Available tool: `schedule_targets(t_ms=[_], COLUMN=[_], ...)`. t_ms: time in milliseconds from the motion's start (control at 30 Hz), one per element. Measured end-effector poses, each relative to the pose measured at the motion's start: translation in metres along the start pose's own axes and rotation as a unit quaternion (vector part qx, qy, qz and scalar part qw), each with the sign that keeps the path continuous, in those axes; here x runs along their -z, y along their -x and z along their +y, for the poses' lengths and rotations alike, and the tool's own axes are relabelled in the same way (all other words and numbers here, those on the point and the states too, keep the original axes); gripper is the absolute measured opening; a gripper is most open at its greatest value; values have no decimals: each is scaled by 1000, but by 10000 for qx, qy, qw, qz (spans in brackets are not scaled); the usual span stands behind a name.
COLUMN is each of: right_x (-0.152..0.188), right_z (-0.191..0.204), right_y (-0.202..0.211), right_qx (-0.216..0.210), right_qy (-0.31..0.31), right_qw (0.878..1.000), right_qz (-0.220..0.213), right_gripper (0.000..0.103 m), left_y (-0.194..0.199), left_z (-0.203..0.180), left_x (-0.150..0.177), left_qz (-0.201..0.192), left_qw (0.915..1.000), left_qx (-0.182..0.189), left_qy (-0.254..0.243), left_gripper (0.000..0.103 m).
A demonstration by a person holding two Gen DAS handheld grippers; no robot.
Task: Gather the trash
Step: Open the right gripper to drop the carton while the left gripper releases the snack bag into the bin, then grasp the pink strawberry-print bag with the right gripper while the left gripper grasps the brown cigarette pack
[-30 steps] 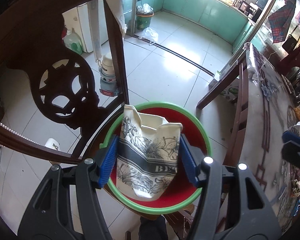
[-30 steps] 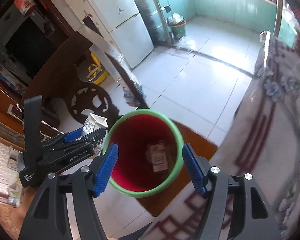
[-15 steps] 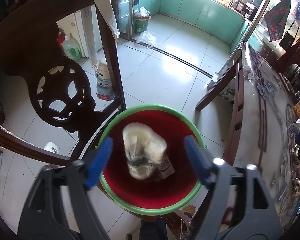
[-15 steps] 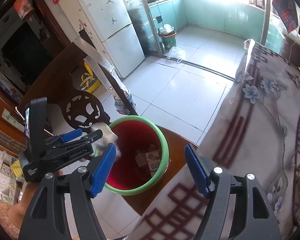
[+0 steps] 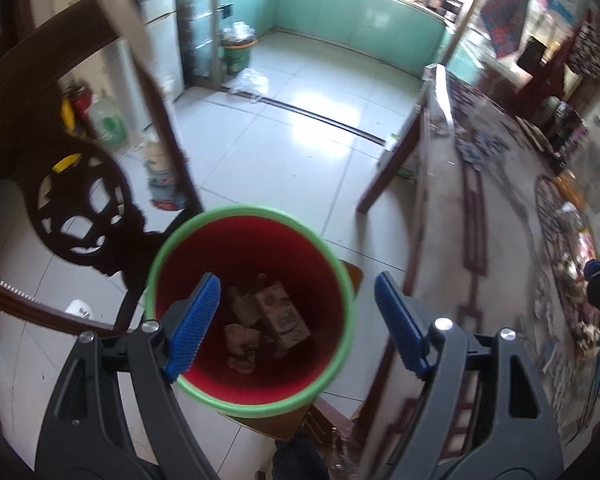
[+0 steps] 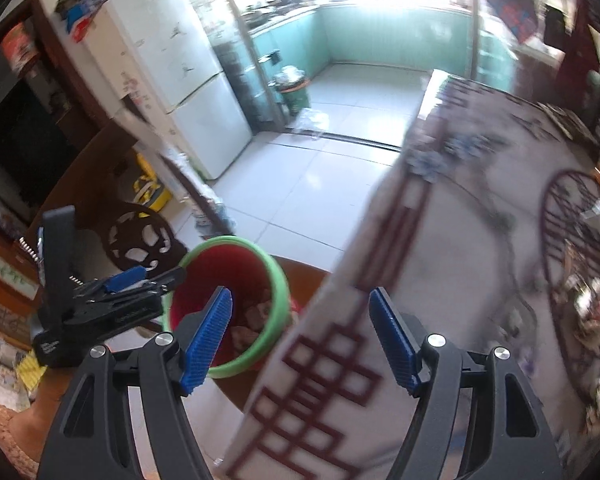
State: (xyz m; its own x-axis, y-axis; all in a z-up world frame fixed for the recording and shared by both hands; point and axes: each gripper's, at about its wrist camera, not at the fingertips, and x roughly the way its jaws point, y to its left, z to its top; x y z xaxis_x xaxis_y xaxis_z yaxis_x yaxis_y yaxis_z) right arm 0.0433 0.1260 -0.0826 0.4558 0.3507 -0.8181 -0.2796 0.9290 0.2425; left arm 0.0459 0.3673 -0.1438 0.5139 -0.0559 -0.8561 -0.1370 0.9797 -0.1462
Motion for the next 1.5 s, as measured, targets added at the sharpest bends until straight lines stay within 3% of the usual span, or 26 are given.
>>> schedule_targets(t_ms=[333, 667, 767, 867, 1233, 1367, 1500], right_x=[28, 38, 34, 25, 20, 20, 19], right_z=[-111, -285, -342, -374, -421, -425, -426], right_y=[54, 104, 99, 84, 28, 25, 28], right_qx=[626, 1310, 1248, 1088, 691, 579, 345], right_qy=[-864, -1626, -2000, -2136, -2112, -1855, -1684], right_qw=[9940, 9775, 9717, 9708, 9723, 9776, 9825], right_qz=[-246, -303, -174, 6, 729, 810, 715], right_gripper=[69, 69, 69, 69, 67, 34, 32], left_y=[6, 3, 4, 4, -2, -18, -39], left_z=[-96, -207, -243, -284, -377, -401, -425], left_x=[6, 35, 45, 54, 42, 28, 17], left_qz=[-53, 103, 151, 243, 274, 322, 404], left_qw=[9968, 9951, 9944, 9928, 9894, 9888, 9878], left_qx=[432, 574, 640, 831, 976, 911, 856], left_qy=[-672, -798, -821, -826, -1044, -1139, -1239], left_gripper=[77, 77, 77, 77, 77, 77, 77])
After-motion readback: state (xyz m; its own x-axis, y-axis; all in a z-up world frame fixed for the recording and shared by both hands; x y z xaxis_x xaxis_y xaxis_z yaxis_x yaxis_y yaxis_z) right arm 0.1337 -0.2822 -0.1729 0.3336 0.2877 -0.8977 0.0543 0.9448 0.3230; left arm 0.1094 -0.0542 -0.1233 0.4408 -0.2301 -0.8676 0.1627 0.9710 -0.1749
